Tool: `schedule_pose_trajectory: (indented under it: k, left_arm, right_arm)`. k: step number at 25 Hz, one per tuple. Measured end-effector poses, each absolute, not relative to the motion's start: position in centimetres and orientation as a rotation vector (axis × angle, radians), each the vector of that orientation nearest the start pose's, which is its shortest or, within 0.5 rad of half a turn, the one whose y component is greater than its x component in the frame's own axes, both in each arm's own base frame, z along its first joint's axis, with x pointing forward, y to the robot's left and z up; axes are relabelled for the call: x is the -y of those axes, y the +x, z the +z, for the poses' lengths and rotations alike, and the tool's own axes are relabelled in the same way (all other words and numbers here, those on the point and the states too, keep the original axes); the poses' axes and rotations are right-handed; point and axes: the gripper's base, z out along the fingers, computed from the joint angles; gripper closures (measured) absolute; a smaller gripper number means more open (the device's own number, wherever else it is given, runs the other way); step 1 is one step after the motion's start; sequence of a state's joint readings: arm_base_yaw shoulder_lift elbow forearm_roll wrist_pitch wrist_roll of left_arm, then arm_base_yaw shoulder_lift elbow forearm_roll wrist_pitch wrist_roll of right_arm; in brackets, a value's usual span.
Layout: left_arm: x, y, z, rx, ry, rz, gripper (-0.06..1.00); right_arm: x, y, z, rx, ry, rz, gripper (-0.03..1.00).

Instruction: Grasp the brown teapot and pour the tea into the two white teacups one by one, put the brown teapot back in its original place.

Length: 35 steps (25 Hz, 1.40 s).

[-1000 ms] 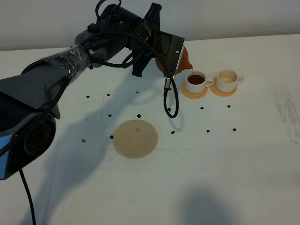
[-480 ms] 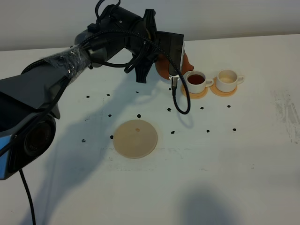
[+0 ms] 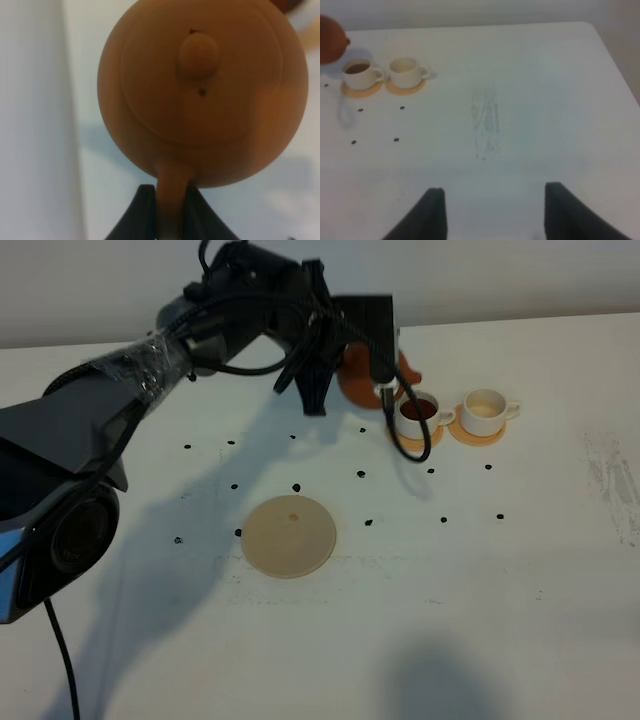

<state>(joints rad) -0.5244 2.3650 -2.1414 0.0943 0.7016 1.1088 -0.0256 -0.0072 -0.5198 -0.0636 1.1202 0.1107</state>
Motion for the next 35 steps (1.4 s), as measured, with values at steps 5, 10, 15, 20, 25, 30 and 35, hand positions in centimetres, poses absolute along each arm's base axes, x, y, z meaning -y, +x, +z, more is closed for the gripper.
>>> schedule_pose_trajectory:
  k: [5, 10, 15, 20, 25, 30, 35]
  left_arm:
    - [26.9, 47.5, 24.0, -1.584, 1.74, 0.376, 0.83]
    - [27.2, 47.7, 25.1, -1.555, 1.676, 0.36, 0.83]
    - [28.3, 47.8, 24.8, -1.507, 1.633, 0.347, 0.83]
    - [29.9, 47.6, 23.7, -1.429, 1.66, 0.36, 0.83]
    - [30.8, 47.5, 22.3, -1.385, 1.7, 0.378, 0.83]
    - [31.0, 47.7, 21.2, -1.356, 1.745, 0.42, 0.83]
    - [31.0, 47.9, 21.0, -1.314, 1.753, 0.471, 0.83]
  right_arm:
    - [0.5, -1.1, 27.8, -2.07, 0.147, -0.024, 0.54]
    - [0.5, -1.1, 27.8, -2.07, 0.147, -0.024, 0.54]
    - [0.5, -1.1, 27.8, -2.07, 0.147, -0.024, 0.54]
    - [0.5, -1.1, 27.8, -2.07, 0.147, -0.024, 0.54]
    - [0.5, -1.1, 27.8, -2.07, 0.147, -0.024, 0.54]
    - [0.5, -1.1, 27.8, -2.07, 0.147, -0.024, 0.54]
    - [0.5, -1.1, 27.8, -2.07, 0.147, -0.024, 0.54]
